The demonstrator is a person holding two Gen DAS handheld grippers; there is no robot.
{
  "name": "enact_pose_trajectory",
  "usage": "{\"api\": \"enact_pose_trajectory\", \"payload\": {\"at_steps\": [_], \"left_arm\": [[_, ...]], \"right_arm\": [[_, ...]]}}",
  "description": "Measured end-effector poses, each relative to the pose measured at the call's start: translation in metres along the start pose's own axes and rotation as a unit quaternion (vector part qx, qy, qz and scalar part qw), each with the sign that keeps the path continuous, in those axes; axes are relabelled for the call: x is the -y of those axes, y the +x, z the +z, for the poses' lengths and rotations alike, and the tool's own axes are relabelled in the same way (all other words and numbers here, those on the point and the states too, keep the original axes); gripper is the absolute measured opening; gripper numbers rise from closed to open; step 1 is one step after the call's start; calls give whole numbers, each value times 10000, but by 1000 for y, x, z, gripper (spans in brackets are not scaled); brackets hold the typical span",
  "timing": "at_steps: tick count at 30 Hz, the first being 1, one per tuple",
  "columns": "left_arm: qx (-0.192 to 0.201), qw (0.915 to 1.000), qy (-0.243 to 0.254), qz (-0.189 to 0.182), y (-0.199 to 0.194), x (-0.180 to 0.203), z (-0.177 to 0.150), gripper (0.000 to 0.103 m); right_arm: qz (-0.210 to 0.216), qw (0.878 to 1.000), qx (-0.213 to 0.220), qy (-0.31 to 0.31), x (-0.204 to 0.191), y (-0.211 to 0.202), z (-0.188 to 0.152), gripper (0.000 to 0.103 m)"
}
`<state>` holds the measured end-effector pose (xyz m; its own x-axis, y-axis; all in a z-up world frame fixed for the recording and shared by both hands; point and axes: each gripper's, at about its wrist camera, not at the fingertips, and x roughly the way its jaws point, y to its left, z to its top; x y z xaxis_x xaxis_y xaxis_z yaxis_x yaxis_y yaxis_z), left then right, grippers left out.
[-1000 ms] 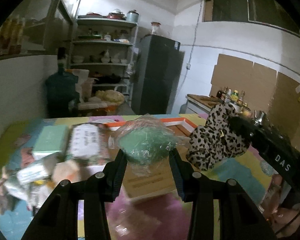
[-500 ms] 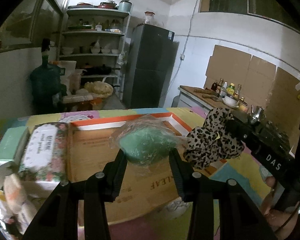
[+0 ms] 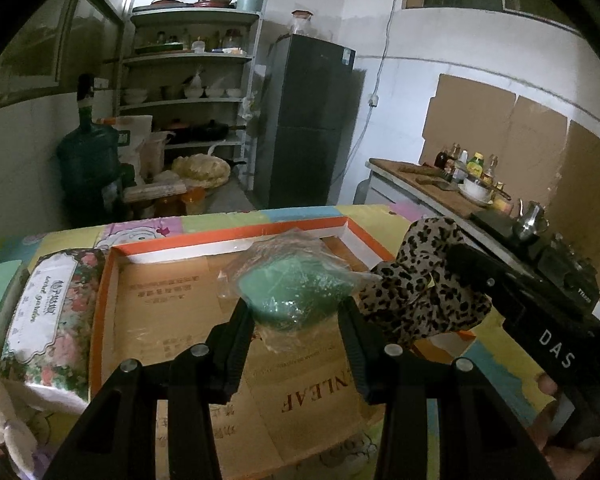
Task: Organize soft objects
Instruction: 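Carry the green ball and leopard cloth with both tools over the cardboard tray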
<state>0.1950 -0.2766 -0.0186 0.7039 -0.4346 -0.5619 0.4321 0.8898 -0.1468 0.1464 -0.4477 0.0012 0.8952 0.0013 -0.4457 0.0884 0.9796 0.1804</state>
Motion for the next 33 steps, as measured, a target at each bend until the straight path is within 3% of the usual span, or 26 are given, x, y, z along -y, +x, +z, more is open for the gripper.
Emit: {"api": "enact_pose_trajectory", "payload": {"at_steps": [19,25,29,33], "left_arm": [[-820,9965,165,60,46,11,-13,44],[-888,9959,156,18,49,12,-14,46],[-907,9958,146,-35,50,11,-13,49],[-903,9957,177,-61,49,11,-13,61]], "right_arm": [[-171,9958,-801,414,28,44,-18,7],[-160,9938,-904,628,38,48,-23,8],[-135,9939,-908,606,37,47,-23,11],[-157,9942,-872,608,36,46,-24,28]]}}
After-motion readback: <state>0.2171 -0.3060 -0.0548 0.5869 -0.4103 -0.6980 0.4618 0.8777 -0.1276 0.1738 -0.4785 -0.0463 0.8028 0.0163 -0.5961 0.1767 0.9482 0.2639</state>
